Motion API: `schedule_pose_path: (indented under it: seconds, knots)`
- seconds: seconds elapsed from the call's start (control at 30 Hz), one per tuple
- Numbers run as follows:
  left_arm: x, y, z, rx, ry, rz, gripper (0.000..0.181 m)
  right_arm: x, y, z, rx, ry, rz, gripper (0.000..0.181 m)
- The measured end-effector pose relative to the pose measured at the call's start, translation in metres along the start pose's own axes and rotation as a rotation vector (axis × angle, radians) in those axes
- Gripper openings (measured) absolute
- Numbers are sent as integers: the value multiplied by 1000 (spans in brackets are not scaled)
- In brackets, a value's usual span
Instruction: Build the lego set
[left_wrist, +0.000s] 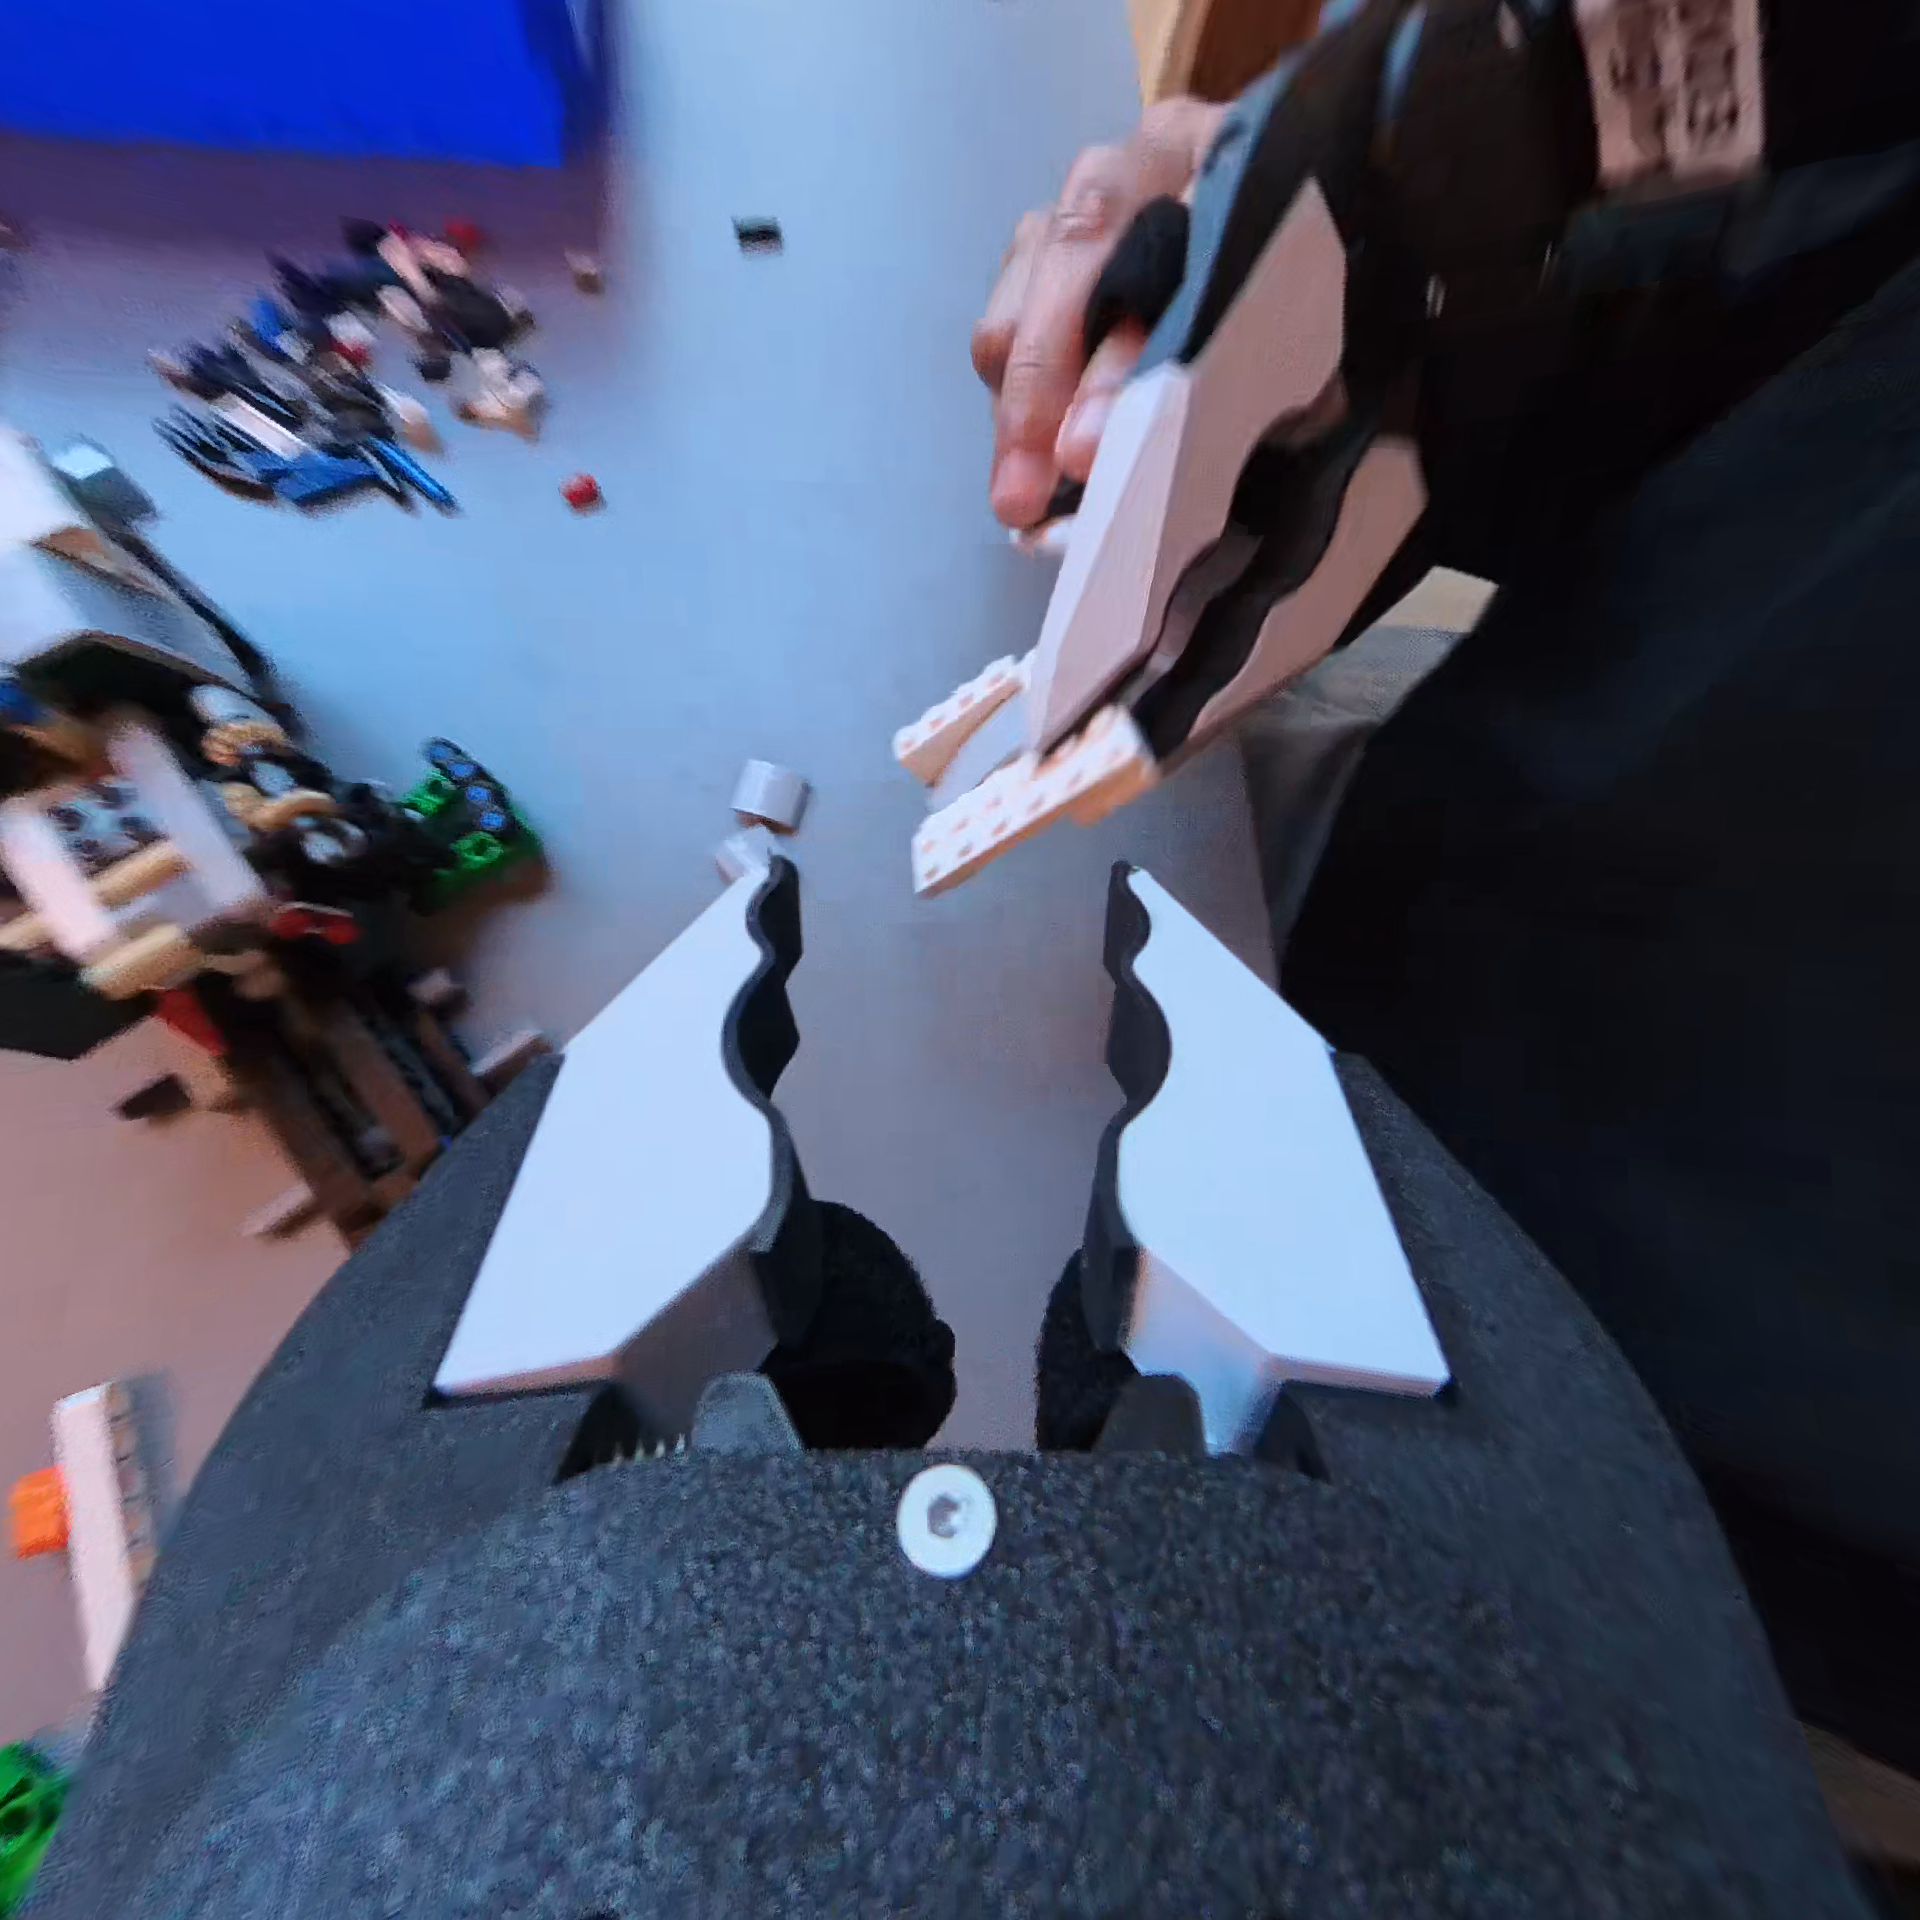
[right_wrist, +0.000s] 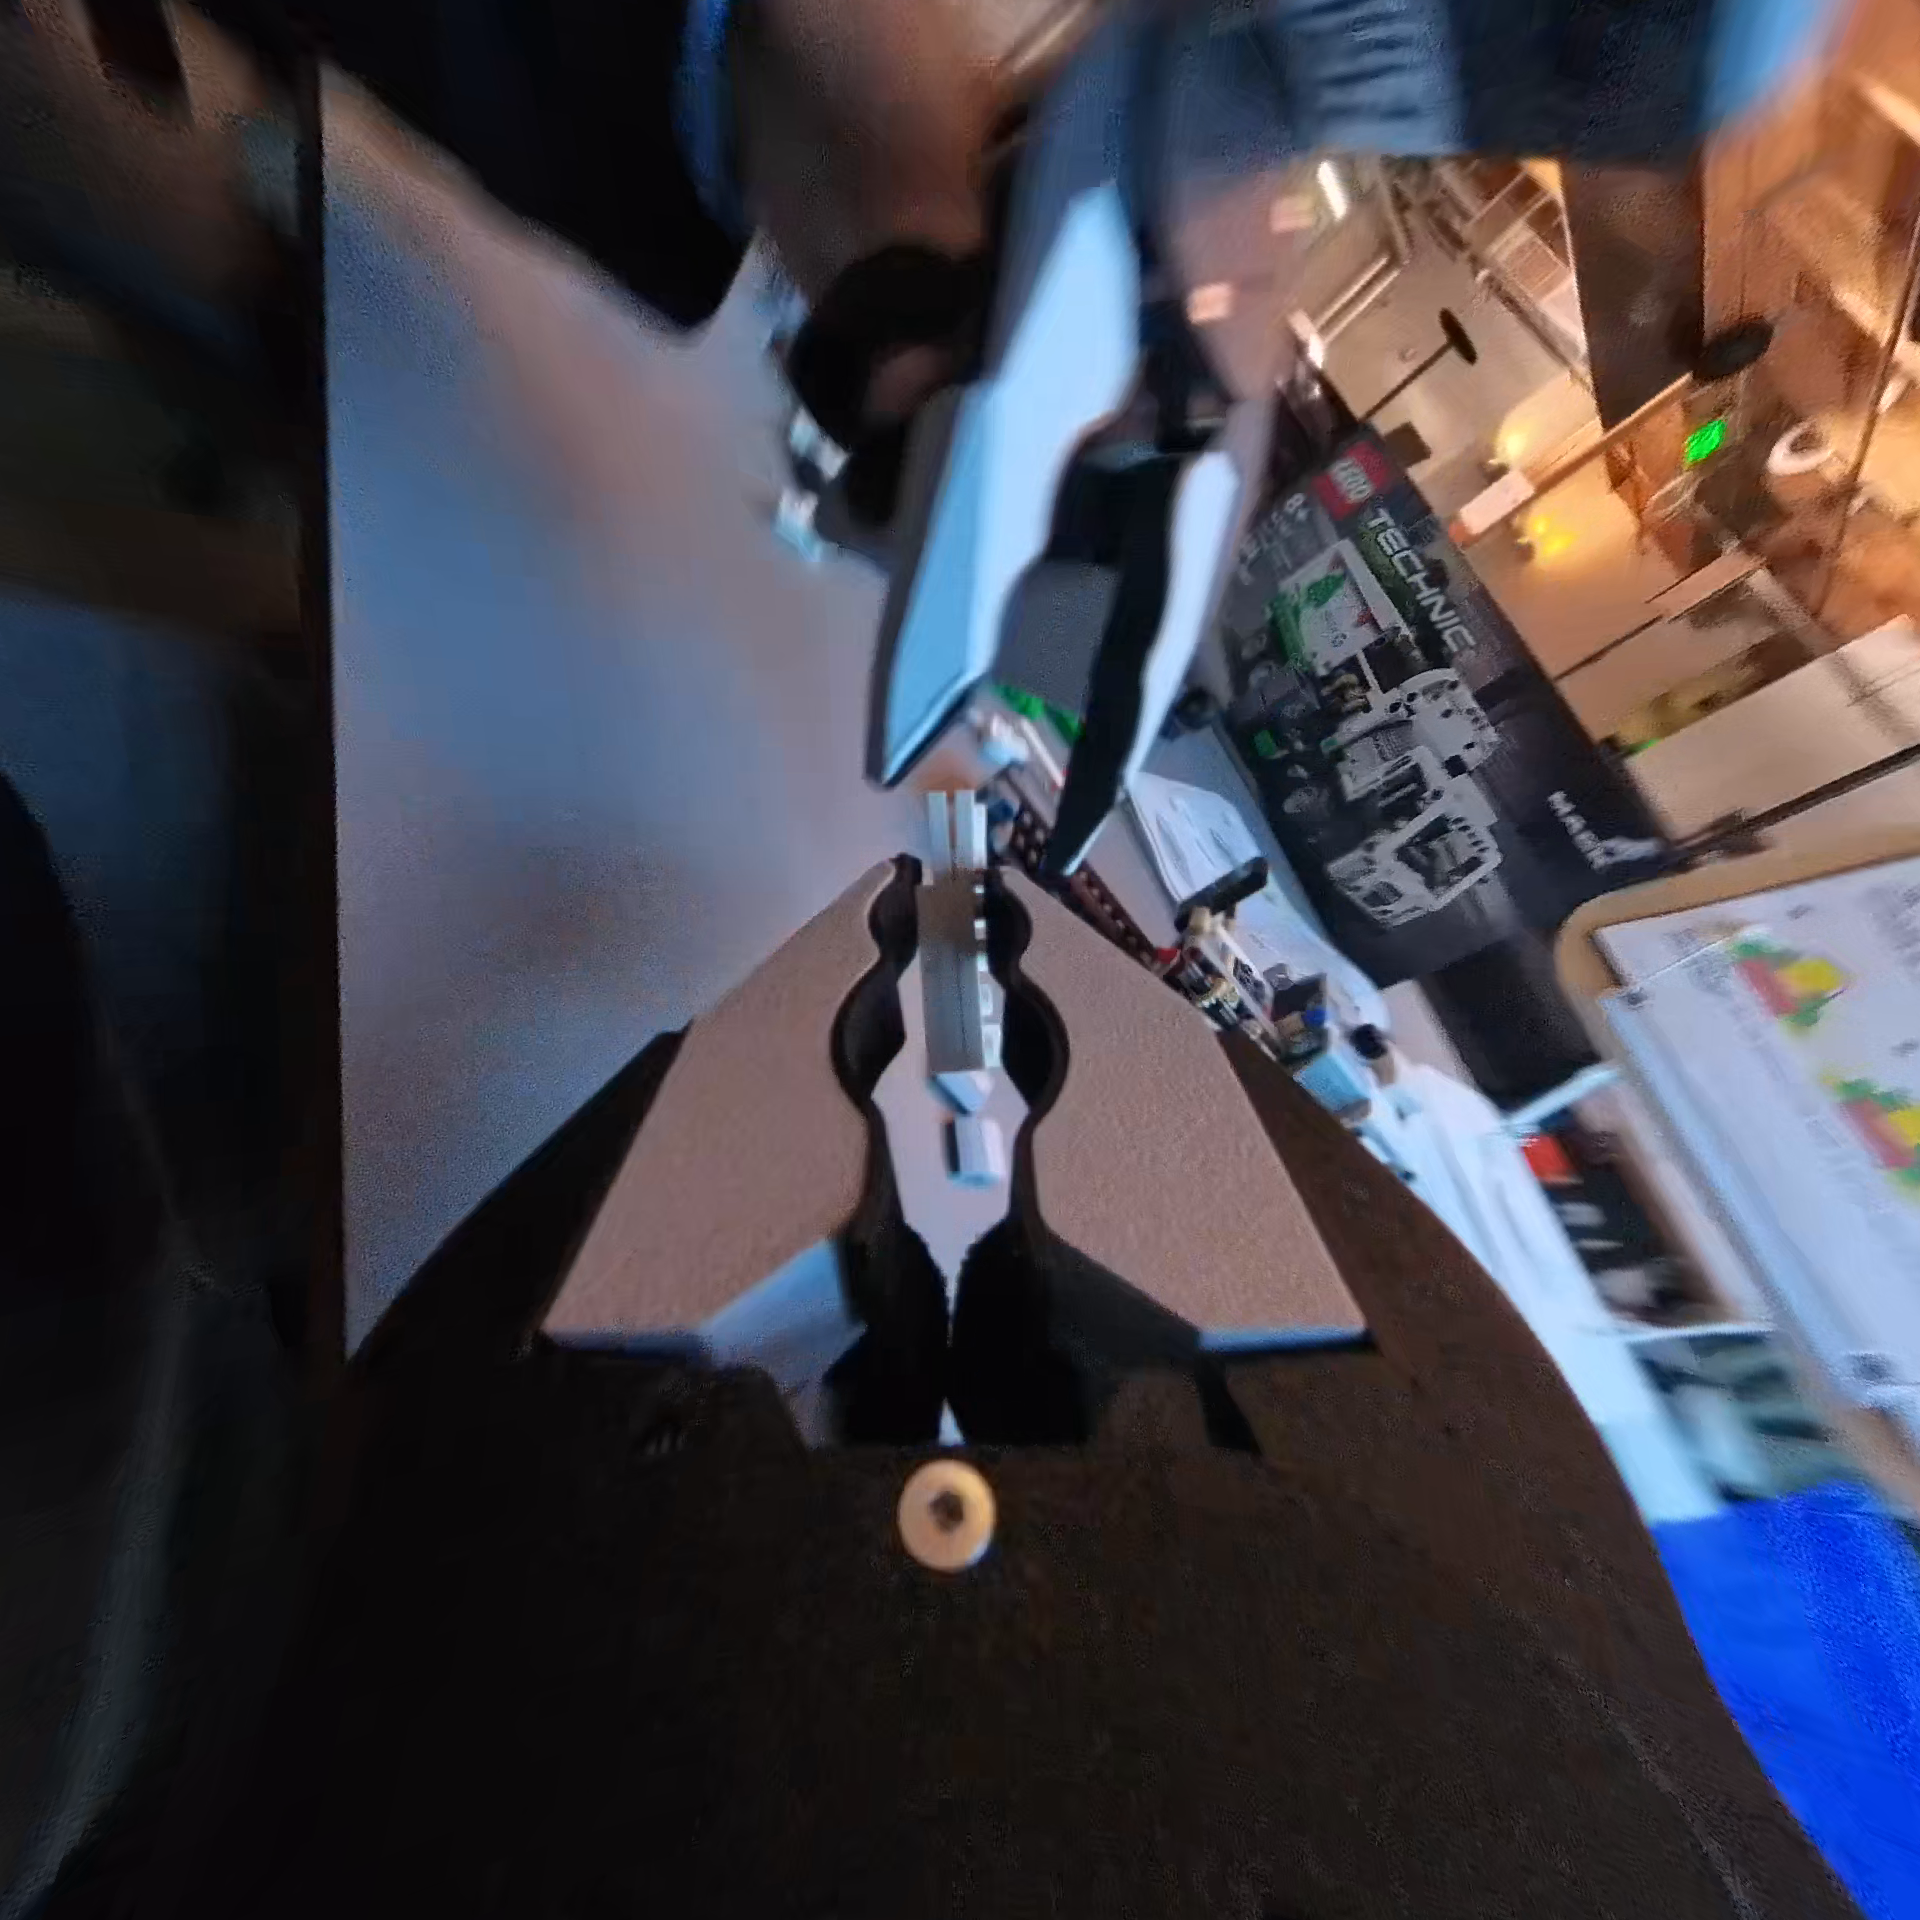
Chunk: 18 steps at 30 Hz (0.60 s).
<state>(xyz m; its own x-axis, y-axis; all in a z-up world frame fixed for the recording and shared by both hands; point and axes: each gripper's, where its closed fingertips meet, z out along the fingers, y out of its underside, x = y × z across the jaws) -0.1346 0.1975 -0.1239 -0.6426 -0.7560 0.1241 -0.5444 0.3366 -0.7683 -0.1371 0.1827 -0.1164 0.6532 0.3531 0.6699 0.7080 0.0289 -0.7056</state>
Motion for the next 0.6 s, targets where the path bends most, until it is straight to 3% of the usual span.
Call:
schedule_pose_path:
  seconds: [0.13,0.23,0.37,0.6]
  knots:
    - [12,-19,-7,221,-24,111,46,22,-38,-20,307,-194,514,12]
    - [27,-35,-13,355,-16,166,29,31,-51,-30,466,-307,729,11]
    - [39,-40,-17,420,-31,198,14,34,-52,-33,518,-352,811,11]
    - [44,-50,-31,543,-37,164,12,35,-57,-30,562,-393,897,11]
